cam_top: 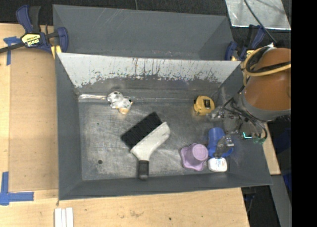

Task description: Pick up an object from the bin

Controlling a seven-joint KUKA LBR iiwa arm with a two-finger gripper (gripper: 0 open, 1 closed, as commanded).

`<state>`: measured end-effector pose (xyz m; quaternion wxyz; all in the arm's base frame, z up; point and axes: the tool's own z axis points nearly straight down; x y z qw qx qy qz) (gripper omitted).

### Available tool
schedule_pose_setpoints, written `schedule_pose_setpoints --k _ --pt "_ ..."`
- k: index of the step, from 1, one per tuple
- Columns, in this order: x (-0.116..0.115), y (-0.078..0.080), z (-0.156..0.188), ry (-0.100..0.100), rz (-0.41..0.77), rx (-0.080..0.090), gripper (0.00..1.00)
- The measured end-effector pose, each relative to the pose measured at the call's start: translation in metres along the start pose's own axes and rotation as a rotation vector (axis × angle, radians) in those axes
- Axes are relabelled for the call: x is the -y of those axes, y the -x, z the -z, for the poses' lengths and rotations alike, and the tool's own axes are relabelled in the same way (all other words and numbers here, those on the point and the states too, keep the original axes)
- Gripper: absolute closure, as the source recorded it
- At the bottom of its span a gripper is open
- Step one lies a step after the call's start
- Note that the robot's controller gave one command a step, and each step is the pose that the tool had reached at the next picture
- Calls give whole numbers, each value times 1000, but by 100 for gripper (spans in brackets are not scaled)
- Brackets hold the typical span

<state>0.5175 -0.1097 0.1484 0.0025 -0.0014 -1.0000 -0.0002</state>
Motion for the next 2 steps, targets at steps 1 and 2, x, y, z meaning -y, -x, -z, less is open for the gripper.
schedule_pose_setpoints --k 1,2 --pt "0 1 2 0 1 3 0" --pt "-4 -2 30 0 72 2 0"
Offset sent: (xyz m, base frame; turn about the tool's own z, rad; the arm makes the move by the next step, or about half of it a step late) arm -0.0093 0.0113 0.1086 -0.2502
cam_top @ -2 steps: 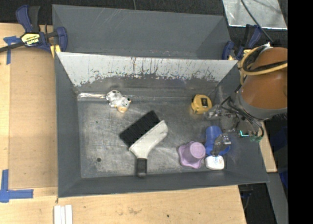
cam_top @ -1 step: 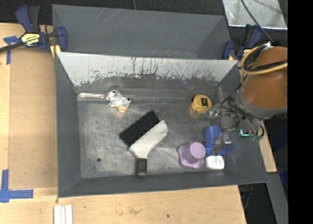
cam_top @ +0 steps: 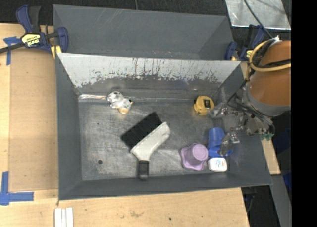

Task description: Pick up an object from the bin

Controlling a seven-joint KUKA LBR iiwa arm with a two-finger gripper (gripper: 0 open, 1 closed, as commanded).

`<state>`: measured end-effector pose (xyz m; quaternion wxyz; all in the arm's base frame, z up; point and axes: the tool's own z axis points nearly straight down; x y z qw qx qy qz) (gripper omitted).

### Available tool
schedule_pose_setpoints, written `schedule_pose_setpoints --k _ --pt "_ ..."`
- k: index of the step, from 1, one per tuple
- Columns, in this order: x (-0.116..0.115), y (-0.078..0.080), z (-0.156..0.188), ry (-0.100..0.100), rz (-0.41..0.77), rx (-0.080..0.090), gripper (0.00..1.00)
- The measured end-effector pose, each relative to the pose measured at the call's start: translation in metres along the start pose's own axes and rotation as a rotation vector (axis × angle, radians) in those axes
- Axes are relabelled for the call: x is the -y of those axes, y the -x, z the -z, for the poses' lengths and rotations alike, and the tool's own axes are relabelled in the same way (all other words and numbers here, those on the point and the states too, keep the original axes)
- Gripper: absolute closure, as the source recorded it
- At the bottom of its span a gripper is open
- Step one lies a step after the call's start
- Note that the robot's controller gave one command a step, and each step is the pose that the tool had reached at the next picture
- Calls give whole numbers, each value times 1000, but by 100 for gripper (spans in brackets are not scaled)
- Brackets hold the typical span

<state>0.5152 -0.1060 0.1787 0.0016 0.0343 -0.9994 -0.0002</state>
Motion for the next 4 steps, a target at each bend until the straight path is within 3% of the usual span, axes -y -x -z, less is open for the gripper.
schedule_pose_setpoints --k 1,3,4 --pt "-7 7 5 -5 51 16 0" --pt "-12 3 -94 -2 181 6 0" --pt "-25 -15 -105 -3 185 12 0"
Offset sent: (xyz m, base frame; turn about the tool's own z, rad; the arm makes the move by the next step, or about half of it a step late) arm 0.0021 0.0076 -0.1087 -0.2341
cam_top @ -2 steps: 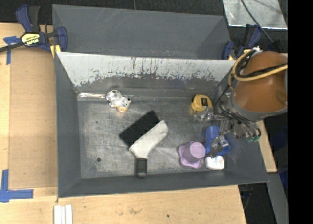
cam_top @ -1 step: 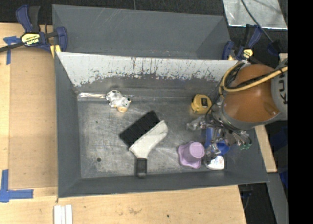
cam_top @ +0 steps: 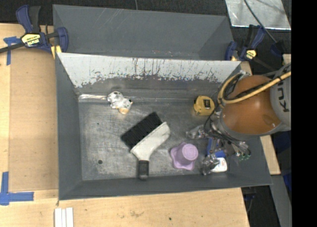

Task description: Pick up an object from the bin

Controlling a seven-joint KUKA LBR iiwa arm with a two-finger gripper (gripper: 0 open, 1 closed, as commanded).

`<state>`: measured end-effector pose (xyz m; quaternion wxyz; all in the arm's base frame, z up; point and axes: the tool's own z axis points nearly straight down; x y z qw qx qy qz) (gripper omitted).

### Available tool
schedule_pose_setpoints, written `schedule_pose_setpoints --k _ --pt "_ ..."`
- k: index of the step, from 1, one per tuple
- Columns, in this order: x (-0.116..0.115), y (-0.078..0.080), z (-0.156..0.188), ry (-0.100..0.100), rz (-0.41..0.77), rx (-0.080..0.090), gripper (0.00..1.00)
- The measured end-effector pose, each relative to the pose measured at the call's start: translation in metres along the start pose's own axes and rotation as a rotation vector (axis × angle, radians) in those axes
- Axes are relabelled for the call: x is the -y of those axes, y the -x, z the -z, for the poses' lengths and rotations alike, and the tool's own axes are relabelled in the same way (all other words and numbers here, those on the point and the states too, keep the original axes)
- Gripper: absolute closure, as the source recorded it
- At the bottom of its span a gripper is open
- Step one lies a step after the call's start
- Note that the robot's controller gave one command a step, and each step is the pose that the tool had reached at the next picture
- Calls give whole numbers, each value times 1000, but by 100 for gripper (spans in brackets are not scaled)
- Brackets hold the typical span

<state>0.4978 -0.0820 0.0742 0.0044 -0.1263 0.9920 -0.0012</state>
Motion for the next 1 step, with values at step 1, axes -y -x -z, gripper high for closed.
schedule_pose_setpoints --k 1 --pt "-45 9 5 0 38 -5 0"
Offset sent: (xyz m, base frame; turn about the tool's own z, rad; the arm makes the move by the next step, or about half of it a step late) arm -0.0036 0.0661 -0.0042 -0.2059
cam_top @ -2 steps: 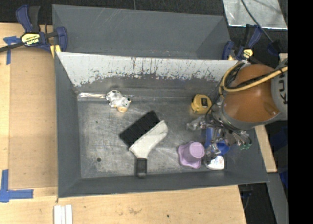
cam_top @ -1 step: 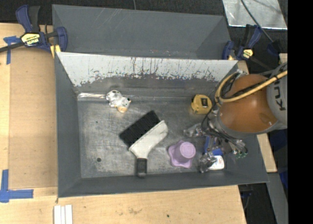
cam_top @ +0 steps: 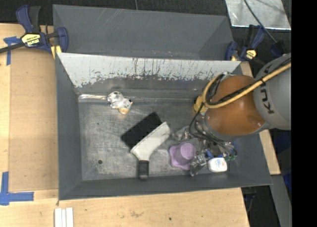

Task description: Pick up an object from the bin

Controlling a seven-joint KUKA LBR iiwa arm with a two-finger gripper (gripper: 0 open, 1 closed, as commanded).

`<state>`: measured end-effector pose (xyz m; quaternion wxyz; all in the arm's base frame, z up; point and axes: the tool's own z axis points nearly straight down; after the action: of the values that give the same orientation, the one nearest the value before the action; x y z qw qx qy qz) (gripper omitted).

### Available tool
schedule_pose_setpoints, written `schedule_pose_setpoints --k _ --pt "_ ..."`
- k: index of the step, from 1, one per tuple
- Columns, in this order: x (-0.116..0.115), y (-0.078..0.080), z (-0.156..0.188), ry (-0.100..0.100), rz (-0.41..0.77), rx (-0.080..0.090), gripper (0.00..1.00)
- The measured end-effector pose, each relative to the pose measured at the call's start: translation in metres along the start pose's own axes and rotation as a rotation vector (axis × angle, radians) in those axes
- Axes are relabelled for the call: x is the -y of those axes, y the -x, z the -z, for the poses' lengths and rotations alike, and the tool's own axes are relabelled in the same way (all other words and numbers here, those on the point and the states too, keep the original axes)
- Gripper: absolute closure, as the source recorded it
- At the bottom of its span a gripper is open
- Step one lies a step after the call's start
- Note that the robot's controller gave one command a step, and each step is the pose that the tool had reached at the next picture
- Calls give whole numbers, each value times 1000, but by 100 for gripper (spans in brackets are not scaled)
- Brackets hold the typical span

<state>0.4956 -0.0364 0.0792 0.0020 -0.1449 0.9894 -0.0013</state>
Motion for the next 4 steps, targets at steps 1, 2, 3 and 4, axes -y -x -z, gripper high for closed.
schedule_pose_setpoints --k 1,2,3,4 --pt "-21 10 -5 3 169 9 100" --pt "-21 10 -5 3 170 9 100" --pt "-12 8 29 6 226 -6 100" --pt "-3 6 232 -3 420 7 100"
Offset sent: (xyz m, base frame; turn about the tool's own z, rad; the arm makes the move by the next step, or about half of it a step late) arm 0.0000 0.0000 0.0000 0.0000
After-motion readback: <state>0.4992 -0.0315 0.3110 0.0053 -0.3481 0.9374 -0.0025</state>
